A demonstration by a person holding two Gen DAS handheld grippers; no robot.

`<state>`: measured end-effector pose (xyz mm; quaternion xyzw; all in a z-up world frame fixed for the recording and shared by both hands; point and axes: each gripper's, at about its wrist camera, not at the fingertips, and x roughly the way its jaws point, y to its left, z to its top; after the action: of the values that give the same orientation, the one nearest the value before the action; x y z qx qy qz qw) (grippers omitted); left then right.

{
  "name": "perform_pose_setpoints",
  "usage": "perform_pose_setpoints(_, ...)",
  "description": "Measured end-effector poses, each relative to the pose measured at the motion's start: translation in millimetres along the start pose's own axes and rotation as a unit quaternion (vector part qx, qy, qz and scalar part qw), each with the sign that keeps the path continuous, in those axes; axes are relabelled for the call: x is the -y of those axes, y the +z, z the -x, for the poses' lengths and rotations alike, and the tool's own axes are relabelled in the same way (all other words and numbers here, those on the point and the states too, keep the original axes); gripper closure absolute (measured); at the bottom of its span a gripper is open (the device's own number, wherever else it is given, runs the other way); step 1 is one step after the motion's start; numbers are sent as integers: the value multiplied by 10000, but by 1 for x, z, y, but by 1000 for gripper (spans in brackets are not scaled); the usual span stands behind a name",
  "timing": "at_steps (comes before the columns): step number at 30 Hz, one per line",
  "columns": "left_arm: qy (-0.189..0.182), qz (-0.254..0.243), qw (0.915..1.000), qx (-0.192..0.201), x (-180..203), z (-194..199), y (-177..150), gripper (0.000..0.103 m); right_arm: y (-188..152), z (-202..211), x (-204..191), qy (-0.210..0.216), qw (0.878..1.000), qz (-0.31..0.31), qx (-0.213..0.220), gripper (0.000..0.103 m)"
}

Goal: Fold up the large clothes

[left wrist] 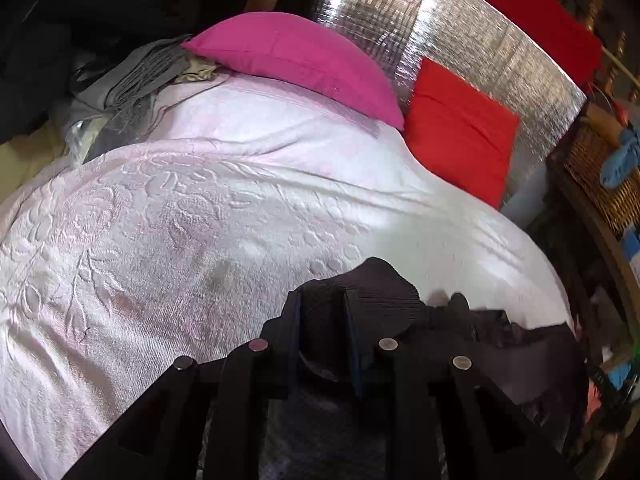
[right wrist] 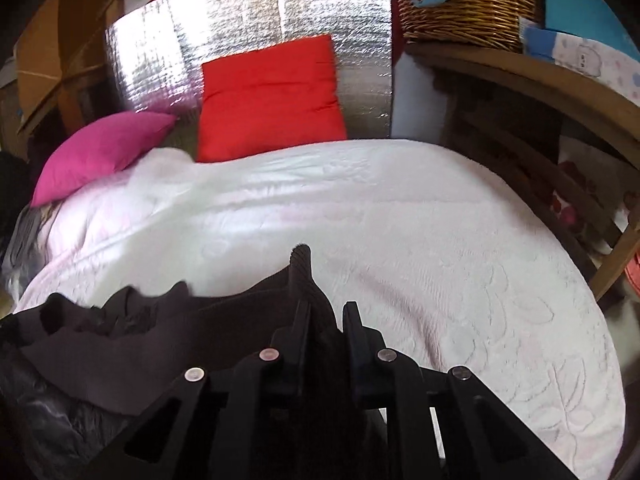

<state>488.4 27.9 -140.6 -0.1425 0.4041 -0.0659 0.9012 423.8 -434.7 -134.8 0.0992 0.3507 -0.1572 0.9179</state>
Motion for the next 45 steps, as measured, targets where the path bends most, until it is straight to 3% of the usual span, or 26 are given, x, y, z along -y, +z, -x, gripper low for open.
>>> perform_pose_setpoints(3, 468, -38, 9988, -166, -5, -20, -6, 82, -3, -13, 0, -157, 9999, -47, -41, 88)
perform_pose_setpoints(4, 578, 30, 9979, -281, -9, -28, -9, 82, -5, -20, 1, -372, 9993, -25, -50, 103)
perform_pose_setpoints(6, 623, 198, 9968, -470, -19, -41, -13, 82, -9, -34, 15, -496, 9982, -192, -262, 103)
perform_pose_setpoints(8, 564, 240, 9964, -586, -22, -47, -15, 81, -11, -42, 30, -243, 9969, -544, -519, 103)
perform_pose_setpoints(12, 488, 95, 9978, -434, -10, -31, -12, 78, -6, -27, 30, 420, 9953, -696, -535, 101)
perform_pose_setpoints(15, 451, -28, 9985, -315, -2, -15, -11, 57, -7, -16, 24, 881, 9916, -651, -683, 101)
perform_pose_setpoints(16, 431, -42, 9986, -310, -1, -10, -11, 41, -9, -12, 20, 904, 9915, -575, -736, 100)
perform_pose_setpoints(17, 367, -44, 9990, -269, 0, -3, -11, 33, -10, -8, 16, 914, 9917, -483, -766, 100)
perform_pose_setpoints(22, 425, -166, 9986, -255, -3, 17, -12, 28, -26, 15, -1, 1108, 9895, -81, -924, 100)
perform_pose_setpoints(28, 1207, 11, 9920, -368, -45, 27, -18, 28, -51, 33, -22, 1527, 9803, 276, -1224, 99)
perform_pose_setpoints(31, 1580, -234, 9864, -396, -56, 30, -26, 28, -65, 35, -28, 1673, 9749, 354, -1423, 99)
perform_pose_setpoints(35, 1979, -985, 9697, -1042, -54, -5, -50, 28, -87, 9, -21, 1631, 9676, 131, -1924, 97)
perform_pose_setpoints(37, 2008, -1047, 9687, -1014, -53, -5, -54, 28, -86, 15, -14, 1682, 9668, -128, -1919, 98)
perform_pose_setpoints(39, 1896, -882, 9739, -882, -55, 10, -50, 28, -86, 26, -9, 1748, 9663, -255, -1872, 96)
perform_pose_setpoints(41, 1492, -530, 9853, -643, -59, 34, -48, 28, -88, 42, -2, 1797, 9676, -339, -1738, 83)
perform_pose_setpoints(42, 1292, -405, 9892, -559, -60, 44, -48, 28, -90, 51, 3, 1893, 9667, -448, -1660, 64)
perform_pose_setpoints(43, 1003, -293, 9935, -450, -59, 55, -50, 28, -93, 63, 10, 2055, 9646, -636, -1527, 32)
perform_pose_setpoints(44, 752, -258, 9962, -347, -55, 63, -53, 28, -92, 70, 12, 2147, 9638, -731, -1400, 24)
perform_pose_setpoints(45, 566, -307, 9976, -244, -49, 72, -57, 28, -92, 82, 16, 2221, 9643, -813, -1193, 23)
